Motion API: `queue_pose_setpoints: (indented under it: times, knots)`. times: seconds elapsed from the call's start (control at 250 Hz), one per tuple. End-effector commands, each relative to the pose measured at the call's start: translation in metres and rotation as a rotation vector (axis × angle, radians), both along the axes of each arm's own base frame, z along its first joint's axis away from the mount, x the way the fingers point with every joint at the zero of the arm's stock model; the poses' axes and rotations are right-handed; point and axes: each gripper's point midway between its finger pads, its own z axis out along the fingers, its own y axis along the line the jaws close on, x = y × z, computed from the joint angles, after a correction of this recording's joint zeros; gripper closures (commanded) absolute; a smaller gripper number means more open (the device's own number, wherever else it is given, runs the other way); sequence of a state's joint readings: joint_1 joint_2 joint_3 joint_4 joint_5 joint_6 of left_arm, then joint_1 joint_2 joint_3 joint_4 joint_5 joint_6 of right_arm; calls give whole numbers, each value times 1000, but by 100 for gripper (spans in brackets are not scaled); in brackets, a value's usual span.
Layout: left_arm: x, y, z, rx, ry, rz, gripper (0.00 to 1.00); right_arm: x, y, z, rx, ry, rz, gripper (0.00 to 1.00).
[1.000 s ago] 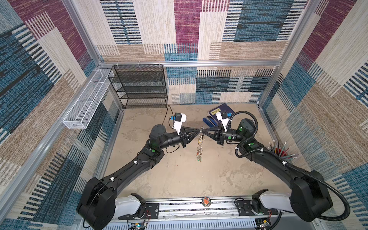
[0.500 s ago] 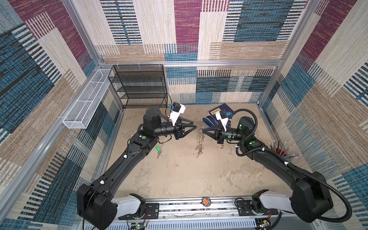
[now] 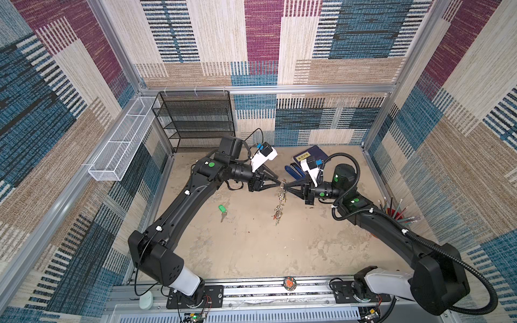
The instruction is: Put the keys on the keyring
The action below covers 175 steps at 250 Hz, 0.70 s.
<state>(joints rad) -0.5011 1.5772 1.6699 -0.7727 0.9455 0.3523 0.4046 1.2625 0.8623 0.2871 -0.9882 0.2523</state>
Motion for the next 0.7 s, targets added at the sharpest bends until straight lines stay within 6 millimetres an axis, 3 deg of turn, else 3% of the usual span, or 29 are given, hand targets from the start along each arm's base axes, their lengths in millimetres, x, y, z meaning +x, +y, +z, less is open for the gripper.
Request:
queue_pose_setpoints:
  times: [0.0, 0.2, 0.432, 0.696]
  knots:
    - [-13, -2, -12, 67, 2, -66, 61, -5, 0, 9, 18, -44, 19, 100]
    - [-5, -13, -20, 117, -8, -50, 63, -7, 1, 8, 19, -44, 28, 100]
    - [4, -11, -24, 150, -36, -3, 64, -10, 1, 7, 23, -43, 35, 100]
    - [16, -3, -5, 90, -128, 82, 61, -11, 2, 8, 27, -48, 41, 100]
